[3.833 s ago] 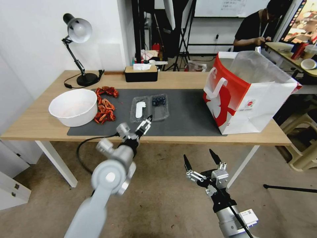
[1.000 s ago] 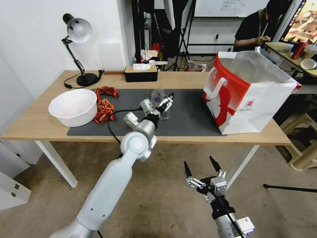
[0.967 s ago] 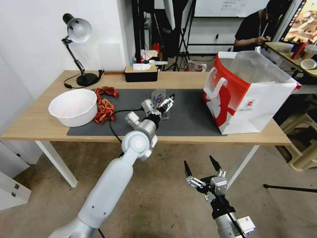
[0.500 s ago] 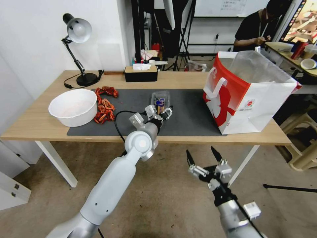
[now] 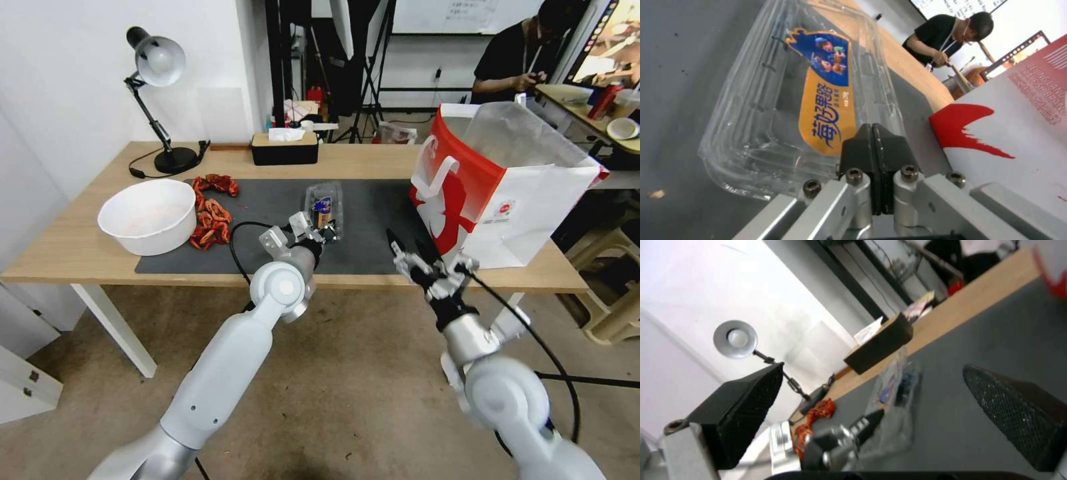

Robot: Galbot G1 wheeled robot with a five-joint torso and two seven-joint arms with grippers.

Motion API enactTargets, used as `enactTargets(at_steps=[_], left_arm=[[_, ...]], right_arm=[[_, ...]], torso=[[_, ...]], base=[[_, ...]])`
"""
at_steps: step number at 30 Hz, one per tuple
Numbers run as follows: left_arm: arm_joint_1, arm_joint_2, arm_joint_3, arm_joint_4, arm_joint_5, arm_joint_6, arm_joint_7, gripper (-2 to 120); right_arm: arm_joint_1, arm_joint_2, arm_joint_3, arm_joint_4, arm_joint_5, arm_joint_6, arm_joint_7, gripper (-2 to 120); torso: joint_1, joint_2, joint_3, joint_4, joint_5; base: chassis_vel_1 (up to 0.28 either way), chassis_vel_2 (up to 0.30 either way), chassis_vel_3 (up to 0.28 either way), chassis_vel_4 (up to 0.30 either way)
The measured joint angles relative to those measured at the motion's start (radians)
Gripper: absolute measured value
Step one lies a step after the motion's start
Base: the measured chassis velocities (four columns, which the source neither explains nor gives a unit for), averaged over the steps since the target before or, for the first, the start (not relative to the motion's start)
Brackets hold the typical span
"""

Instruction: Close the takeout container lid, then place the container into the takeout bag.

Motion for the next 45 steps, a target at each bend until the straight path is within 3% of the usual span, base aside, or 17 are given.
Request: enactTargets(at_steps=[10, 16, 18, 22, 40, 45], left_arm=[[0.005, 0.001, -0.001, 0.009, 0.000, -0.009, 0.003, 0], [0.008, 0.005, -0.013, 0.009, -0.005, -0.013, 0.005, 0], [0.012, 0.009, -0.027, 0.008, -0.010, -0.014, 0.007, 0], [0.021, 0.007, -0.034, 0.000, -0.012, -0.015, 0.007, 0], [0.047, 0.004, -0.051, -0.012, -0.007, -0.020, 0.013, 0], [0.046, 0.012, -0.057, -0.017, -0.009, -0.020, 0.013, 0]], right_arm=[[0.313, 0.029, -0.090, -0.218, 0.182, -0.194, 0.189, 100], [0.429, 0.042, -0.137, -0.318, 0.205, -0.255, 0.245, 100], [0.559, 0.072, -0.196, -0.430, 0.226, -0.390, 0.300, 100], [0.616, 0.094, -0.228, -0.491, 0.250, -0.478, 0.335, 100], [0.678, 0.104, -0.276, -0.564, 0.305, -0.567, 0.359, 100], [0.697, 0.114, -0.277, -0.575, 0.339, -0.615, 0.388, 86]], torso=[[0.000, 0.000, 0.000, -0.0003, 0.0000], [0.000, 0.000, 0.000, 0.0000, 0.0000], [0.000, 0.000, 0.000, 0.0000, -0.0003], [0.000, 0.000, 0.000, 0.0000, -0.0003], [0.000, 0.000, 0.000, -0.0001, -0.0001], [0.000, 0.000, 0.000, 0.0000, -0.0001]], base=[[0.000, 0.000, 0.000, 0.000], [0.000, 0.000, 0.000, 0.000], [0.000, 0.000, 0.000, 0.000], [0.000, 0.000, 0.000, 0.000], [0.000, 0.000, 0.000, 0.000], [0.000, 0.000, 0.000, 0.000]])
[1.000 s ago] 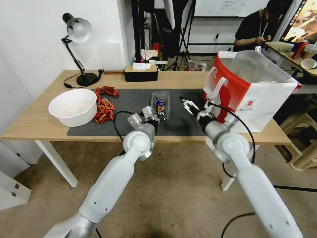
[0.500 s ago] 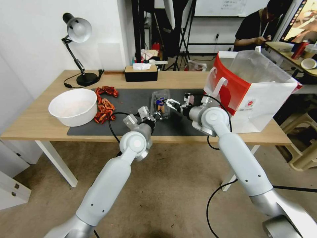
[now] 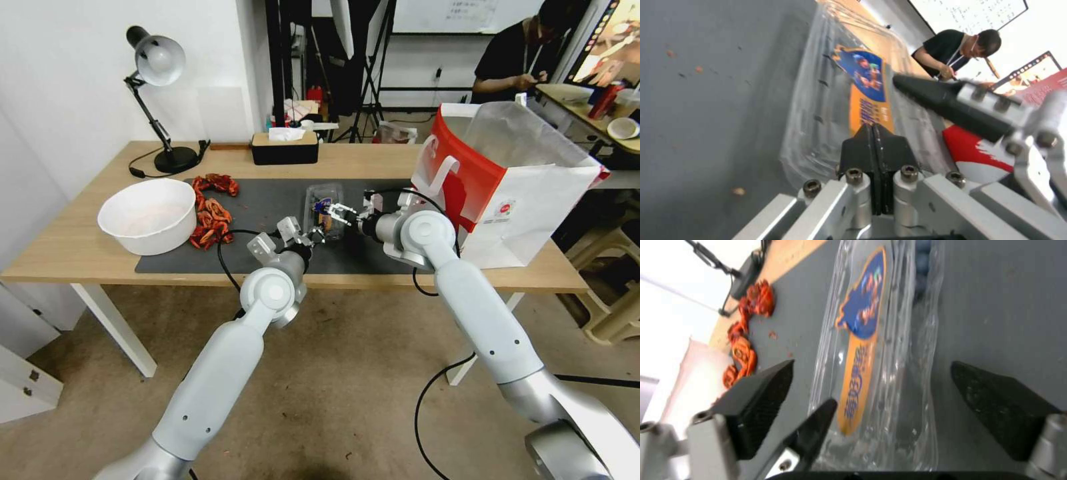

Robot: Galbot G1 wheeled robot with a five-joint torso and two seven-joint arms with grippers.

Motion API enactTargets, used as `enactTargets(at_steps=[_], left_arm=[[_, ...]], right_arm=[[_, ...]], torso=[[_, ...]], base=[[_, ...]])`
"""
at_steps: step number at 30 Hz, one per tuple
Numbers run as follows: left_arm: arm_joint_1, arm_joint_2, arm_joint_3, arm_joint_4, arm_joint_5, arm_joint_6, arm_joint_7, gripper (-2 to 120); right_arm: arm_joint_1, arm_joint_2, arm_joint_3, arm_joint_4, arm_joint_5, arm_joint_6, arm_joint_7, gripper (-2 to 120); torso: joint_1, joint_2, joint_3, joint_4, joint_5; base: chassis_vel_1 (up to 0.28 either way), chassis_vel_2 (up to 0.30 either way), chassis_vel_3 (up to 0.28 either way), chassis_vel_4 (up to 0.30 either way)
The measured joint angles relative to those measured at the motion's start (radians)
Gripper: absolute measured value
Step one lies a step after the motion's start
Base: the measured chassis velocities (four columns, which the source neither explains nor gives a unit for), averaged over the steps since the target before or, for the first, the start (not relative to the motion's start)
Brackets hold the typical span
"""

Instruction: Close the takeout container lid, then place the container into the takeout bag.

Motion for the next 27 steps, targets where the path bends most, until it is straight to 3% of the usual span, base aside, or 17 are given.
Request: enactTargets(at_steps=[4, 6, 10, 11, 13, 16, 21, 24, 27], left_arm=[[0.001, 0.003, -0.002, -0.003, -0.001, 0.000, 0.000, 0], [0.005, 0.002, -0.002, -0.005, -0.001, -0.002, 0.000, 0], [0.005, 0.000, -0.003, -0.005, -0.001, -0.003, 0.000, 0], [0.004, -0.001, -0.003, -0.005, -0.001, -0.004, -0.001, 0], [0.001, 0.000, -0.003, -0.005, -0.002, -0.004, -0.002, 0], [-0.004, 0.000, -0.003, -0.005, -0.007, -0.004, -0.003, 0], [-0.004, 0.001, -0.005, -0.007, -0.009, -0.004, -0.003, 0], [0.001, 0.003, -0.009, -0.011, -0.011, -0.003, -0.002, 0], [0.004, 0.005, -0.012, -0.015, -0.011, -0.002, 0.000, 0]], right_arm=[[0.007, -0.002, -0.007, -0.002, 0.008, -0.010, 0.015, 80], [0.013, -0.003, -0.012, -0.004, 0.023, -0.012, 0.043, 66], [0.016, -0.001, -0.012, -0.005, 0.034, -0.012, 0.058, 58], [0.020, 0.000, -0.012, -0.009, 0.048, -0.012, 0.076, 47], [0.022, 0.001, -0.011, -0.013, 0.051, -0.012, 0.081, 44], [0.025, 0.002, -0.007, -0.017, 0.060, -0.011, 0.097, 27], [0.020, 0.005, 0.000, -0.017, 0.064, -0.010, 0.102, 14], [0.010, 0.008, 0.010, -0.023, 0.061, -0.009, 0.101, 0], [0.006, 0.008, 0.015, -0.024, 0.059, -0.008, 0.097, 0]], torso=[[0.000, 0.000, 0.000, 0.0001, -0.0001], [0.000, 0.000, 0.000, -0.0001, 0.0000], [0.000, 0.000, 0.000, -0.0001, 0.0000], [0.000, 0.000, 0.000, 0.0000, 0.0000], [0.000, 0.000, 0.000, -0.0001, 0.0000], [0.000, 0.000, 0.000, -0.0001, 0.0001], [0.000, 0.000, 0.000, -0.0001, 0.0000], [0.000, 0.000, 0.000, -0.0001, 0.0001], [0.000, 0.000, 0.000, -0.0001, 0.0000]], base=[[0.000, 0.000, 0.000, 0.000], [0.000, 0.000, 0.000, 0.000], [0.000, 0.000, 0.000, 0.000], [0.000, 0.000, 0.000, 0.000], [0.000, 0.000, 0.000, 0.000], [0.000, 0.000, 0.000, 0.000], [0.000, 0.000, 0.000, 0.000], [0.000, 0.000, 0.000, 0.000], [0.000, 0.000, 0.000, 0.000]])
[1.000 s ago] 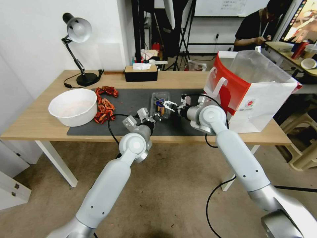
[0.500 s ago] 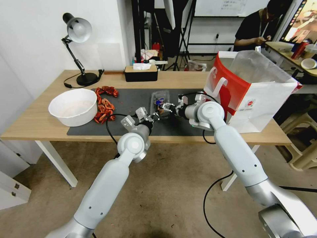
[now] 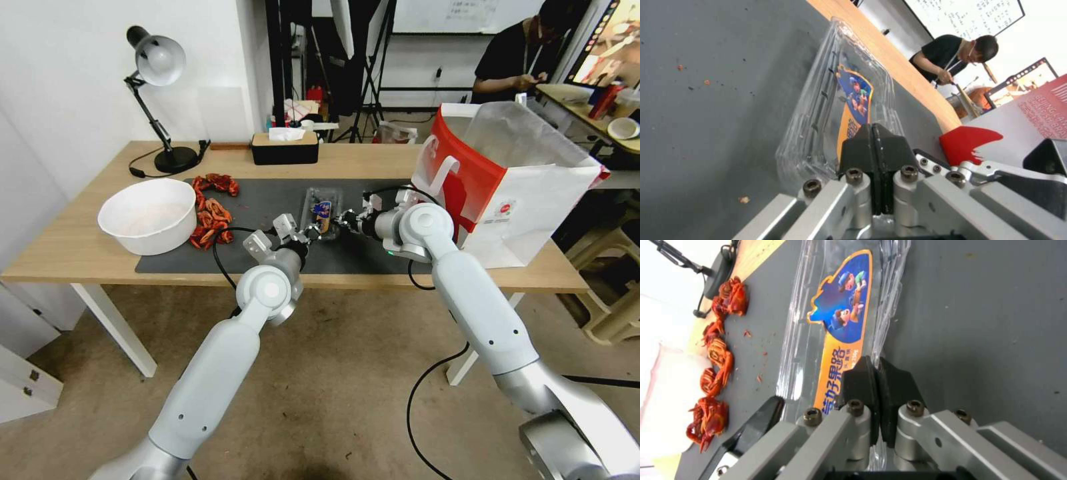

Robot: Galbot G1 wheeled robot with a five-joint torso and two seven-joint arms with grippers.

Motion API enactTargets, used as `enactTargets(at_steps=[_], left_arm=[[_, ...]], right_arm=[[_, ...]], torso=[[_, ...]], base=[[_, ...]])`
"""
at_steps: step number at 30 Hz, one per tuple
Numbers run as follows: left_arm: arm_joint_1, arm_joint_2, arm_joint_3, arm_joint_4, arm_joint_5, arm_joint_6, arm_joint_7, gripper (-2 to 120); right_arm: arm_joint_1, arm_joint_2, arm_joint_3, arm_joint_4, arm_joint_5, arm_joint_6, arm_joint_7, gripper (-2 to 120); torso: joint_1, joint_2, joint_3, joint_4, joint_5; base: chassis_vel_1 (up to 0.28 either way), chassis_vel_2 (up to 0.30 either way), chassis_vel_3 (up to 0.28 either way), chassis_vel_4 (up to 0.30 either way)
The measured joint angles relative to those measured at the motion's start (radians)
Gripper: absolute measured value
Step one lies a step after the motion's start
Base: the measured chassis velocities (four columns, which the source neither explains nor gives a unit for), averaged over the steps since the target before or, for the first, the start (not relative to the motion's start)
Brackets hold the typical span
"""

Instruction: Close the takeout container lid, then place the container into the takeout bag.

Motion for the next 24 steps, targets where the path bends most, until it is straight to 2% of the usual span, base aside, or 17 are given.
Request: enactTargets(at_steps=[8, 15, 17, 18, 19, 20, 21, 22, 23, 24], left_arm=[[0.019, 0.012, -0.015, -0.027, 0.000, 0.004, 0.004, 0], [0.099, 0.073, -0.081, -0.120, 0.007, 0.014, 0.028, 0], [0.175, 0.116, -0.120, -0.189, 0.075, 0.010, 0.068, 0], [0.225, 0.141, -0.142, -0.222, 0.157, -0.003, 0.103, 0], [0.225, 0.141, -0.142, -0.222, 0.157, -0.003, 0.103, 0], [0.303, 0.172, -0.166, -0.261, 0.257, -0.018, 0.151, 0], [0.334, 0.183, -0.176, -0.275, 0.295, -0.025, 0.164, 0], [0.385, 0.199, -0.195, -0.294, 0.365, -0.051, 0.193, 5], [0.385, 0.199, -0.195, -0.294, 0.365, -0.051, 0.193, 5], [0.429, 0.210, -0.211, -0.300, 0.433, -0.086, 0.223, 9]], right_arm=[[-0.003, -0.001, 0.006, 0.000, -0.004, 0.001, -0.011, 0], [0.003, -0.002, 0.011, 0.003, -0.002, 0.002, -0.027, 0], [0.005, -0.001, 0.014, 0.003, -0.001, 0.003, -0.042, 0], [0.005, 0.000, 0.016, 0.004, -0.001, 0.005, -0.052, 0], [0.005, 0.000, 0.016, 0.004, -0.001, 0.005, -0.052, 0], [0.002, 0.000, 0.017, 0.006, -0.002, 0.008, -0.063, 0], [0.001, 0.000, 0.018, 0.006, -0.002, 0.009, -0.067, 0], [0.001, 0.001, 0.018, 0.006, -0.002, 0.011, -0.074, 0], [0.001, 0.001, 0.018, 0.006, -0.002, 0.011, -0.074, 0], [0.001, 0.002, 0.020, 0.006, -0.003, 0.013, -0.078, 0]], torso=[[0.000, 0.000, 0.000, -0.0001, -0.0002], [0.000, 0.000, 0.000, 0.0000, -0.0003], [0.000, 0.000, 0.000, -0.0001, -0.0003], [0.000, 0.000, 0.000, -0.0002, 0.0000], [0.000, 0.000, 0.000, -0.0002, 0.0000], [0.000, 0.000, 0.000, 0.0002, -0.0003], [0.000, 0.000, 0.000, 0.0005, -0.0003], [0.000, 0.000, 0.000, 0.0002, -0.0001], [0.000, 0.000, 0.000, 0.0002, -0.0001], [0.000, 0.000, 0.000, 0.0002, -0.0002]], base=[[0.000, 0.000, 0.000, 0.000], [0.000, 0.000, 0.000, 0.000], [0.000, 0.000, 0.000, 0.000], [0.000, 0.000, 0.000, 0.000], [0.000, 0.000, 0.000, 0.000], [0.000, 0.000, 0.000, 0.000], [0.000, 0.000, 0.000, 0.000], [0.000, 0.000, 0.000, 0.000], [0.000, 0.000, 0.000, 0.000], [0.000, 0.000, 0.000, 0.000]])
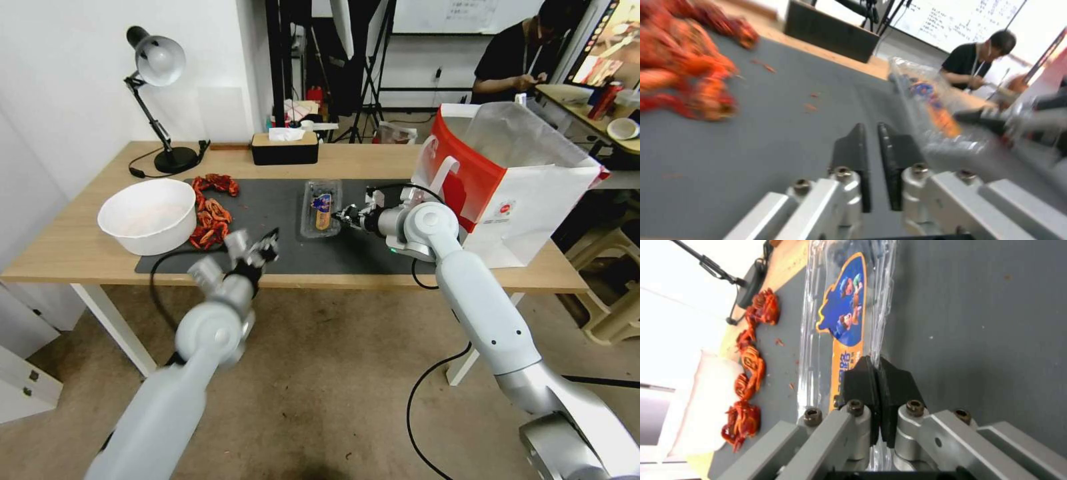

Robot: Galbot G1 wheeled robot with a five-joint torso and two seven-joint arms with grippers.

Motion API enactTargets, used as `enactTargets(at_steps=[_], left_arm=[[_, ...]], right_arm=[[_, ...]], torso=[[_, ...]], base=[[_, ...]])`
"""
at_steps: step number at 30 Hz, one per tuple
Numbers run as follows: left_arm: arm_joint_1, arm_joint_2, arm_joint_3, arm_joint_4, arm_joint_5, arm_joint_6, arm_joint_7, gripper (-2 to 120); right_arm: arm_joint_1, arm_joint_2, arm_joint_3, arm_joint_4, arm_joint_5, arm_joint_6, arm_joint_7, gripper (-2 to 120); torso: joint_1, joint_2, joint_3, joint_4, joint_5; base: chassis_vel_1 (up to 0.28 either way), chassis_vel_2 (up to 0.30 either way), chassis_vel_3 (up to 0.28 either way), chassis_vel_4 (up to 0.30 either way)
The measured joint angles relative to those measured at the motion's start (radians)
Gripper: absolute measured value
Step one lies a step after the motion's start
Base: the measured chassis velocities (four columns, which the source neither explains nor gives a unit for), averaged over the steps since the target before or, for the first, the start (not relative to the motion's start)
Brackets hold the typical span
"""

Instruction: Close the takeout container lid, then place the container into the takeout bag.

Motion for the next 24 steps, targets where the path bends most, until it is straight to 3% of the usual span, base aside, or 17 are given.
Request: enactTargets(at_steps=[2, 6, 7, 10, 16, 18, 24], left_arm=[[0.062, 0.012, -0.033, -0.016, 0.117, -0.046, 0.047, 19], [0.145, 0.015, -0.087, -0.041, 0.227, -0.091, 0.083, 33], [0.145, 0.015, -0.087, -0.041, 0.227, -0.091, 0.083, 33], [0.197, 0.008, -0.102, -0.039, 0.318, -0.165, 0.077, 49], [0.260, -0.019, -0.094, -0.016, 0.390, -0.231, 0.089, 67], [0.291, -0.039, -0.094, -0.011, 0.416, -0.256, 0.088, 76], [0.337, -0.077, -0.092, -0.019, 0.452, -0.274, 0.075, 95]], right_arm=[[0.000, 0.005, 0.002, -0.004, 0.000, 0.001, -0.006, 0], [0.001, 0.012, 0.003, -0.008, 0.000, 0.005, -0.021, 0], [0.001, 0.012, 0.003, -0.008, 0.000, 0.005, -0.021, 0], [-0.019, 0.003, 0.027, 0.023, 0.004, 0.016, -0.031, 0], [-0.064, -0.041, 0.066, 0.114, -0.015, 0.070, -0.076, 0], [-0.074, -0.064, 0.067, 0.163, -0.071, 0.103, -0.154, 0], [-0.091, -0.133, 0.091, 0.306, -0.222, 0.205, -0.339, 0]], torso=[[0.000, 0.000, 0.000, -0.0001, 0.0001], [0.000, 0.000, 0.000, -0.0001, 0.0002], [0.000, 0.000, 0.000, -0.0001, 0.0002], [0.000, 0.000, 0.000, 0.0003, 0.0001], [0.000, 0.000, 0.000, -0.0012, 0.0000], [0.000, 0.000, 0.000, 0.0002, 0.0006], [0.000, 0.000, 0.000, -0.0001, 0.0003]], base=[[0.000, 0.000, 0.000, 0.000], [0.000, 0.000, 0.000, 0.000], [0.000, 0.000, 0.000, 0.000], [0.000, 0.000, 0.000, 0.000], [0.000, 0.000, 0.000, 0.000], [0.000, 0.000, 0.000, 0.000], [0.000, 0.000, 0.000, 0.000]])
